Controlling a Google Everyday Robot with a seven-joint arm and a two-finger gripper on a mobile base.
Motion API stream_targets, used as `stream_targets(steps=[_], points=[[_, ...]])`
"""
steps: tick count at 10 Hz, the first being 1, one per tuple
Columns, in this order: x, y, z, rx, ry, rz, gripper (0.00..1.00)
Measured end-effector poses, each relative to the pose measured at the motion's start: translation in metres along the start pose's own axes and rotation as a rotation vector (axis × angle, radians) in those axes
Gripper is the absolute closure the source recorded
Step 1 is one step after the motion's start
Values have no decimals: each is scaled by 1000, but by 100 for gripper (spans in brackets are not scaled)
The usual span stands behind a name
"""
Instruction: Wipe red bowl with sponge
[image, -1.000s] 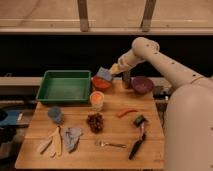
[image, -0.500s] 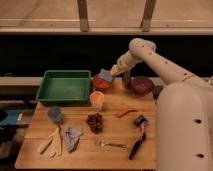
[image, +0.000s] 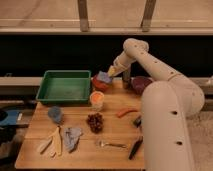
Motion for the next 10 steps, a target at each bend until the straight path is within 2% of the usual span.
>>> stream_targets(steps=[2, 5, 6, 7, 10], points=[[2, 1, 14, 1, -7, 8, 100], [1, 7, 22, 9, -58, 7, 100], [1, 9, 24, 15, -60, 3, 100], [-1, 12, 24, 31, -66, -4, 100], [-14, 12, 24, 127, -78, -14, 100]])
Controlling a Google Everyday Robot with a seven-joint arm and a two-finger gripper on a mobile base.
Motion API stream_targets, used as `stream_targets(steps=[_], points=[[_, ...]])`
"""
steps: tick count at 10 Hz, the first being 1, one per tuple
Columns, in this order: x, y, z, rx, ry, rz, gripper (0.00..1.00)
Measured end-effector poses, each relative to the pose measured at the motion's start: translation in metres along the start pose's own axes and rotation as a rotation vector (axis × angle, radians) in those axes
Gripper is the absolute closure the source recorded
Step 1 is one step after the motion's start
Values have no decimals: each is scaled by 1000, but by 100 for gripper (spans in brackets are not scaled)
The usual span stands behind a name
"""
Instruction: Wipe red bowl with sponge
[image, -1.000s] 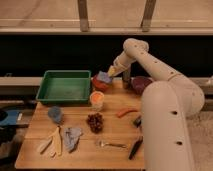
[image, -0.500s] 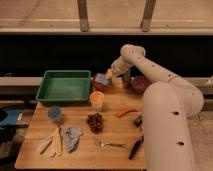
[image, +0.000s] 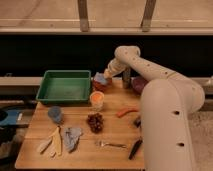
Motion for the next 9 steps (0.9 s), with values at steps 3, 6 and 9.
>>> stream_targets(steps=[3, 6, 9], points=[[-18, -16, -2, 95, -7, -9, 100], [-13, -46, -8, 184, 6, 15, 100], [4, -66, -20, 204, 6, 64, 100]])
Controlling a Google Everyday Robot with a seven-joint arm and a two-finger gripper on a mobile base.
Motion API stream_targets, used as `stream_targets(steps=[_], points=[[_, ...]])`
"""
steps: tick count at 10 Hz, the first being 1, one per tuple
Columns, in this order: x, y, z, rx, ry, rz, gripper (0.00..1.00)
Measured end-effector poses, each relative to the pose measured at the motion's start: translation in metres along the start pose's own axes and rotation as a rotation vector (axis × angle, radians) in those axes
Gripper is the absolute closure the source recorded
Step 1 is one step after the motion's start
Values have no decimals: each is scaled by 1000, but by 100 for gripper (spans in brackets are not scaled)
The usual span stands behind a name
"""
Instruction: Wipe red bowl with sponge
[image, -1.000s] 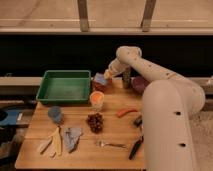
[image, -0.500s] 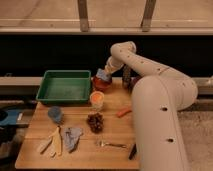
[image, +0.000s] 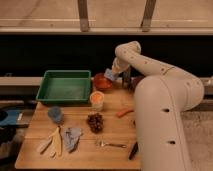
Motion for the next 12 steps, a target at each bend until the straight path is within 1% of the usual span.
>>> stream_targets(steps=[1, 2, 4, 5, 6, 8, 9, 12], points=[[4, 0, -3, -6, -2, 7, 100], [8, 7, -5, -26, -1, 9, 100], [14, 33, -9, -84, 5, -7, 100], [16, 44, -10, -106, 11, -20, 100], [20, 61, -11, -137, 24, -47, 100], [16, 70, -9, -151, 34, -70, 100], [8, 71, -5, -154, 32, -79, 100], [-27, 63, 12, -141, 13, -95, 100]])
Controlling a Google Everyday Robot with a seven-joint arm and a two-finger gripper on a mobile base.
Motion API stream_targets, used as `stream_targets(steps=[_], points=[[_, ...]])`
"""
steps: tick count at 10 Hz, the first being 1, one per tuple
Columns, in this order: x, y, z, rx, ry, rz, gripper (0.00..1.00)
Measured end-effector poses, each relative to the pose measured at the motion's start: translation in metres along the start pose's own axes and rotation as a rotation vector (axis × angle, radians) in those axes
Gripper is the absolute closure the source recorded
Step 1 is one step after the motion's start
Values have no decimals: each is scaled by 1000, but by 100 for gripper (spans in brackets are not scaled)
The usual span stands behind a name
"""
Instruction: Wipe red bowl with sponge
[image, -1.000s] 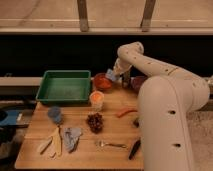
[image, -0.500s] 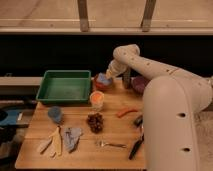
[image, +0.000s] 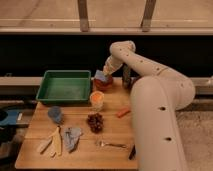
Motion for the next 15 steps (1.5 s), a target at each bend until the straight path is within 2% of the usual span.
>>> stream_targets(steps=[1, 3, 6, 8, 12, 15], points=[[-8, -3, 5, 9, -4, -3, 100], [-9, -13, 5, 30, -4, 9, 100], [17, -38, -18, 68, -9, 43, 100], [37, -46, -34, 81, -4, 61, 100], [55, -25, -45, 25, 10, 88, 100], [50, -3, -37, -20, 24, 60, 100]])
